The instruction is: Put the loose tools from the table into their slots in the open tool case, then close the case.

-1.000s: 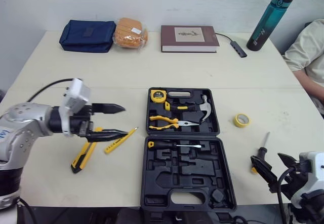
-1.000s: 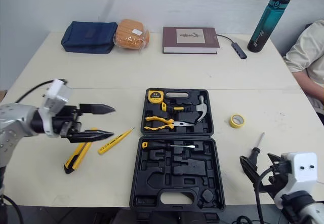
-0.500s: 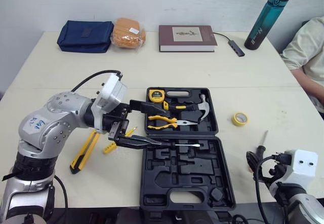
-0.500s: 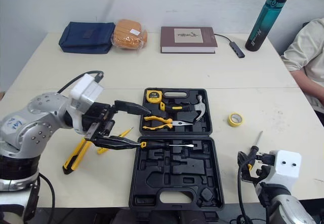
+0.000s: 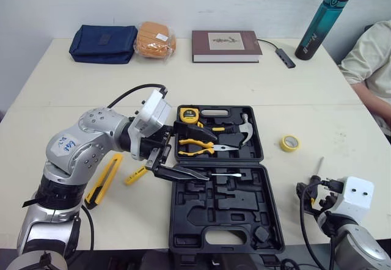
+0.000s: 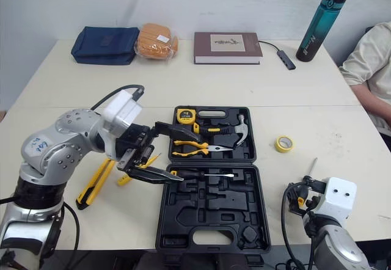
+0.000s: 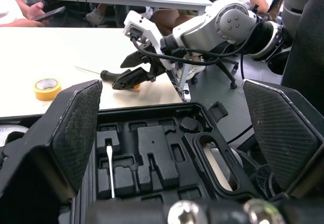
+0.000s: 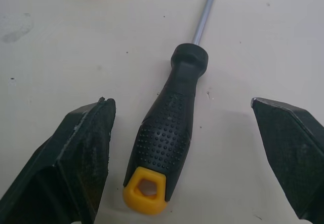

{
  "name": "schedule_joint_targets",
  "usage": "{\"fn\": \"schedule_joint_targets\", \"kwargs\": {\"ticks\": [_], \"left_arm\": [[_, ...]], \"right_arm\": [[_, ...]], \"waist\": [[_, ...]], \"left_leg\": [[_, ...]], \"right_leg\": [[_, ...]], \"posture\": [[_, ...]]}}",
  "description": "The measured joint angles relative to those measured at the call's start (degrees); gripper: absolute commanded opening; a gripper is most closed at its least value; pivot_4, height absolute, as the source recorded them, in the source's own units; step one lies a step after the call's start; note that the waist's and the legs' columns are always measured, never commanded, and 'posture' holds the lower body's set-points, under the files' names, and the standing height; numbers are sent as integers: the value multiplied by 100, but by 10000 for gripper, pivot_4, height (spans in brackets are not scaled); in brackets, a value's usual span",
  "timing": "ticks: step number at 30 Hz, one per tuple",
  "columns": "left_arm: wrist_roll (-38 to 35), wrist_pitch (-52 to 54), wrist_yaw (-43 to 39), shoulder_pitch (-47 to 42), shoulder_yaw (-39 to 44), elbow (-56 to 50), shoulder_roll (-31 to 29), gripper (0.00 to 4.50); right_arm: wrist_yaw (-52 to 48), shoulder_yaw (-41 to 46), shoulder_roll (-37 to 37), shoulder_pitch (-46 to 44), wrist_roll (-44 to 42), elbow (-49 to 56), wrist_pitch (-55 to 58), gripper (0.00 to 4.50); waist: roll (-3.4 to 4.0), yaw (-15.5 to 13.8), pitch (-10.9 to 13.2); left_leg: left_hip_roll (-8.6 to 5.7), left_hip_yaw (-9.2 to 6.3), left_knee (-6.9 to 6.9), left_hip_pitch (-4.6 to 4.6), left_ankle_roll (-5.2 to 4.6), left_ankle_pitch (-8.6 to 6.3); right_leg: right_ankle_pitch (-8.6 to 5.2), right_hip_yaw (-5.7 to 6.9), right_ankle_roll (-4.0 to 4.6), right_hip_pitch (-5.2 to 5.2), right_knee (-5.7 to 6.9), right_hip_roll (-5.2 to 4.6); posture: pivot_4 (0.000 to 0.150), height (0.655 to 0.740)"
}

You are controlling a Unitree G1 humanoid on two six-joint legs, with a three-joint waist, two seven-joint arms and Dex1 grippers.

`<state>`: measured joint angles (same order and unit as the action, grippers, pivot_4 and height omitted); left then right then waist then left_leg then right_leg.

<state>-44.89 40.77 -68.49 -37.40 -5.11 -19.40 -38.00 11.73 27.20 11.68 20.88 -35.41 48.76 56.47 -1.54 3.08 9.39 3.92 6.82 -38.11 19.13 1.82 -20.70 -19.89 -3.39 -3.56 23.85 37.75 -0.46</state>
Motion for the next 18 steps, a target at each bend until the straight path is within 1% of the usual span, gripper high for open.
{"fn": "schedule_joint_targets", "kwargs": {"ticks": [2,5,15,18], "left_arm": [[31,-37,3,-31,-1,13,23,45000],[97,-128,-3,-51,-5,53,49,45000],[242,-274,-118,-181,-14,245,130,45000],[247,-276,-145,-181,-13,276,125,45000]], "right_arm": [[54,2,-143,-30,26,-12,0,25680],[275,92,-585,-150,4,-65,10,10032],[342,183,-660,-188,69,-97,8,9732],[239,349,-497,-225,69,-216,-15,9732]], "waist": [[0,-1,0],[0,-2,0],[-2,-5,-2],[-2,-8,-1]], "left_leg": [[0,0,0,0,0,0],[0,0,0,0,0,0],[-3,0,-3,2,-1,0],[-5,0,-3,3,-2,1]], "right_leg": [[0,0,0,0,0,0],[0,0,0,0,0,-1],[2,0,-4,-1,-2,-4],[2,-1,-5,-1,-2,-5]], "posture": [[1500,7400],[1500,7400],[1500,7400],[1500,7400]]}}
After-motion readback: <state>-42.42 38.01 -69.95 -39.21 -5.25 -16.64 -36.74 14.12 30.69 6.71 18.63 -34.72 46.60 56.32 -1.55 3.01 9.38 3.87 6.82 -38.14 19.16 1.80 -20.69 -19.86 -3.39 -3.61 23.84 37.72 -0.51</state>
